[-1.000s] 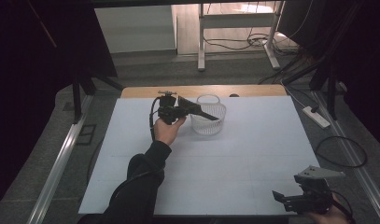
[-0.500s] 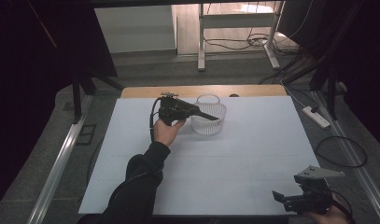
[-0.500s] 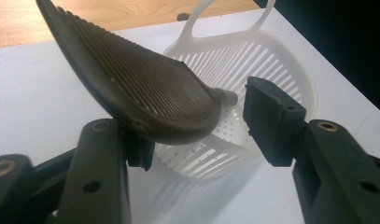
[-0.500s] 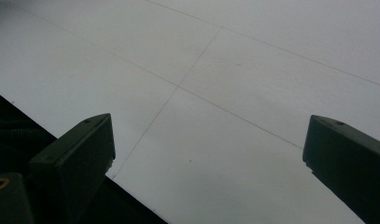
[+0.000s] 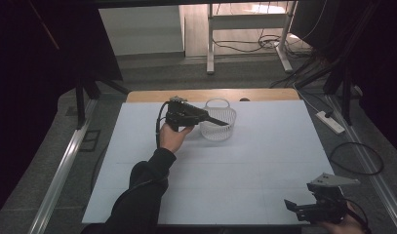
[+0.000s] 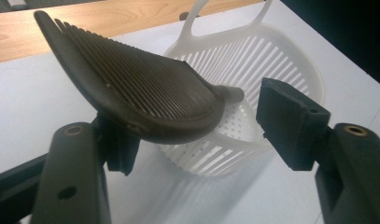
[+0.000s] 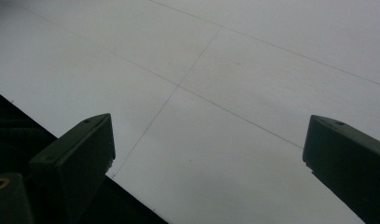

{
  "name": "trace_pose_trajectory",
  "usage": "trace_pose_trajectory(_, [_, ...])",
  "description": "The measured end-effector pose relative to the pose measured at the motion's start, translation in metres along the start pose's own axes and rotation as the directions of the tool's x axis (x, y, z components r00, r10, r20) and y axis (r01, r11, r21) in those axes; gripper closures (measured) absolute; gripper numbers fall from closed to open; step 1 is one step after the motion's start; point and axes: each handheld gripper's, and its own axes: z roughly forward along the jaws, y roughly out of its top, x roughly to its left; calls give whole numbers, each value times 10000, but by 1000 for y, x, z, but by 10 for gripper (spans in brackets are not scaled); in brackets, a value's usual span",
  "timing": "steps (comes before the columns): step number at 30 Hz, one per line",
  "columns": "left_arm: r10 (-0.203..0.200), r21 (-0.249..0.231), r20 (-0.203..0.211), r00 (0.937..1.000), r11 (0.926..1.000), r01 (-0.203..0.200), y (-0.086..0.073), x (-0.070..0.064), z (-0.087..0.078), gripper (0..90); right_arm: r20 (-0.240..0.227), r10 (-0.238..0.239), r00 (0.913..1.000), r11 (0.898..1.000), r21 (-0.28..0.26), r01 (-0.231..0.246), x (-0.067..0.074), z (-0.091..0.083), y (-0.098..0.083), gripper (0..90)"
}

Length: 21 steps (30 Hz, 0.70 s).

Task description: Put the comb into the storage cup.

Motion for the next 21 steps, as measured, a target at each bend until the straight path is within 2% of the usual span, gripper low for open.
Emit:
trace_pose_trajectory(9, [221,160,-237,9995,9996,-217,-1,-1,-2,233,11,-12,10000,10000,4,12,0,0,0,27])
trace_pose_trajectory(14, [565,182,-326,9979,9983,-560,-3,0,-5,163,21,-18,10000,10000,6,18,0,0,0,27])
trace_pose_trajectory(19, [1150,289,-527,9920,9931,-1136,-5,-1,-8,91,35,-40,10000,10000,19,40,1,0,0,27])
trace_pose_trajectory(21, [1262,361,-606,9902,9916,-1242,-6,-2,-9,72,46,-52,10000,10000,33,52,1,0,0,27])
